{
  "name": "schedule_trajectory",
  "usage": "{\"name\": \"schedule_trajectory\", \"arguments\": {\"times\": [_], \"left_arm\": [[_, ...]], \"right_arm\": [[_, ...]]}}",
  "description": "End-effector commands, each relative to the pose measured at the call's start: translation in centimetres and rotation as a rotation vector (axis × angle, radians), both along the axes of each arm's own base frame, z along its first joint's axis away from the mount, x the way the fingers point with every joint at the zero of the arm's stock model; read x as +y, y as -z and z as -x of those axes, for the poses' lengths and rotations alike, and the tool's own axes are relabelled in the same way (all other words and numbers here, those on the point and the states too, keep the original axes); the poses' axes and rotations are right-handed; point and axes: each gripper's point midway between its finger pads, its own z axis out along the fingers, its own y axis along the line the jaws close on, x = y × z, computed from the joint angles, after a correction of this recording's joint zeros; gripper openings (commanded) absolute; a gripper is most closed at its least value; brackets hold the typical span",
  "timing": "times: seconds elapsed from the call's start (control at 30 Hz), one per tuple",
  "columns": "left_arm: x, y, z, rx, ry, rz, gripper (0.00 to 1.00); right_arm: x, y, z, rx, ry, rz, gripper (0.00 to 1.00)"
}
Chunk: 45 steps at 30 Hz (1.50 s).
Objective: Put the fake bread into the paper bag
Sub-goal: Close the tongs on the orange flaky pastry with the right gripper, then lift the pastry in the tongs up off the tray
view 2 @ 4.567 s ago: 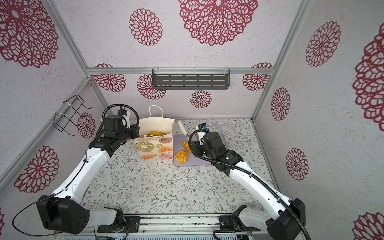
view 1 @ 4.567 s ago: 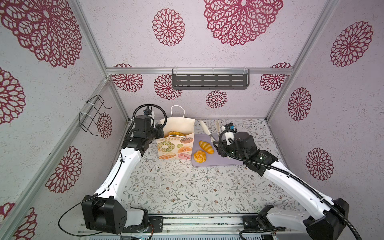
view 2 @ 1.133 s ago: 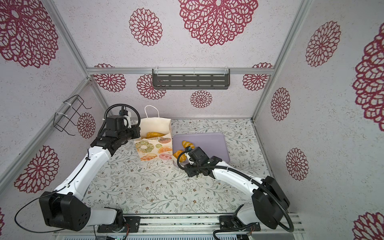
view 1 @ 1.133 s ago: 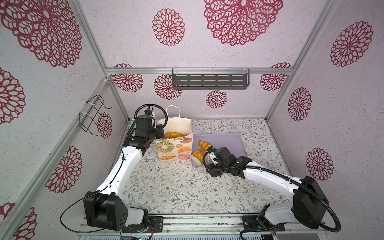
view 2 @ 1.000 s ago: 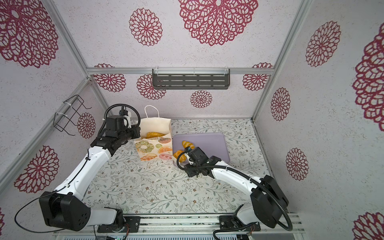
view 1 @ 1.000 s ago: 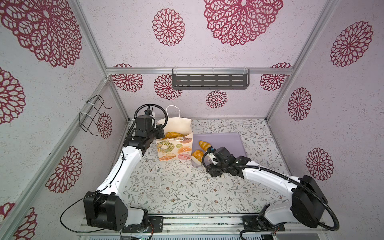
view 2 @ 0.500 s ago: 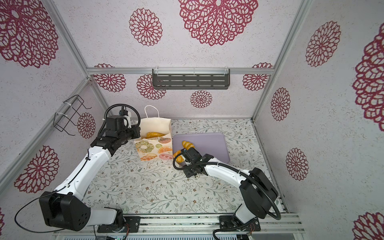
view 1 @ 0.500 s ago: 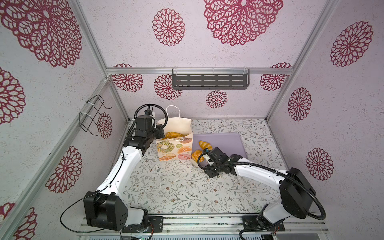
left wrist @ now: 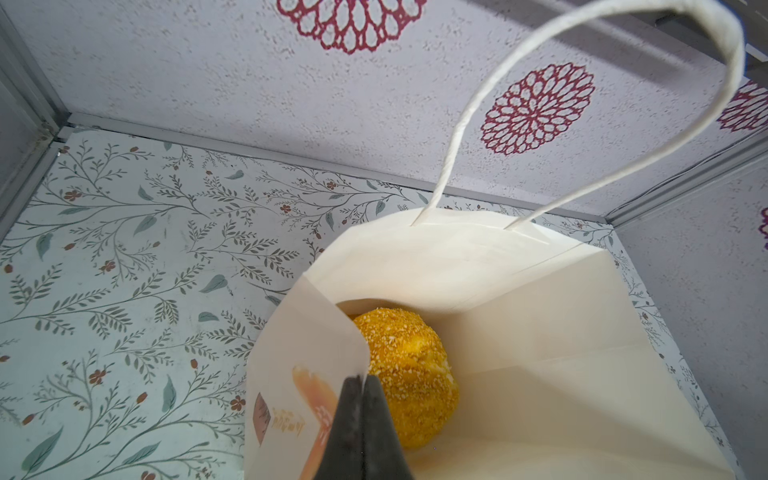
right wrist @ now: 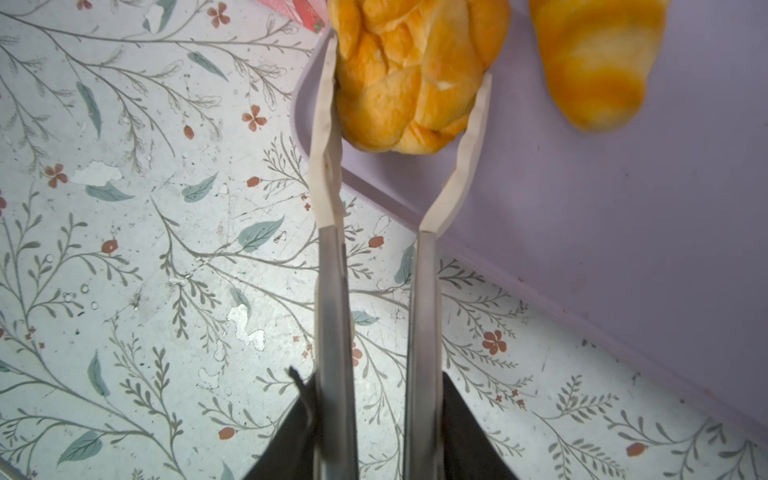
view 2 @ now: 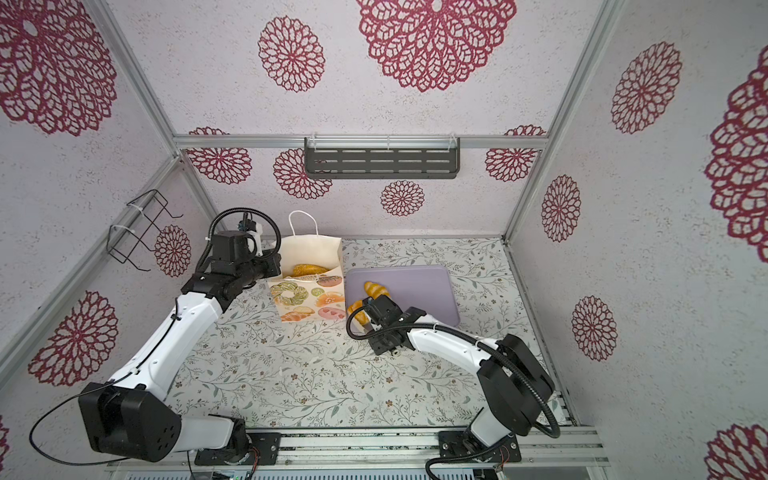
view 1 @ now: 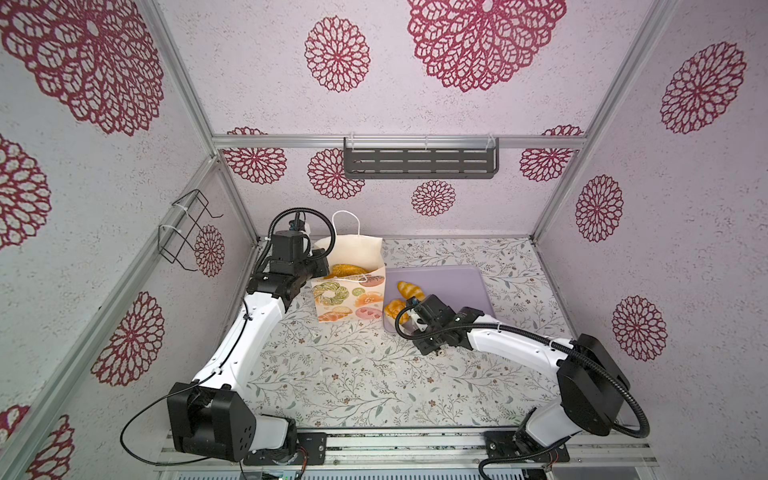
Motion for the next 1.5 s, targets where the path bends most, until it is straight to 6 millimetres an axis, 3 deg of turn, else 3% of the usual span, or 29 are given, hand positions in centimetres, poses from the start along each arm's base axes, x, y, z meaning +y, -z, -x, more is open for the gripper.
{"name": "schedule_trajectory", "arguments": {"times": [0.0, 1.13, 1.47], "left_arm": [[-0.7, -0.8, -0.5, -0.029, 0.029, 0.007, 0.0], [-0.5, -0.2, -0.6, -0.018, 0.004, -0.003, 0.0], [-0.6, -0.5, -0.5, -0.023, 0.004, -0.001, 0.0]], "right_arm": [[0.3, -3.1, -0.8, -0.079, 0.012, -0.042, 0.4], [-1.5, -10.0, -0.8, -0.271, 0.063, -0.179, 0.36], [-1.4, -13.0, -1.4, -0.336, 0.066, -0.225, 0.35]]}}
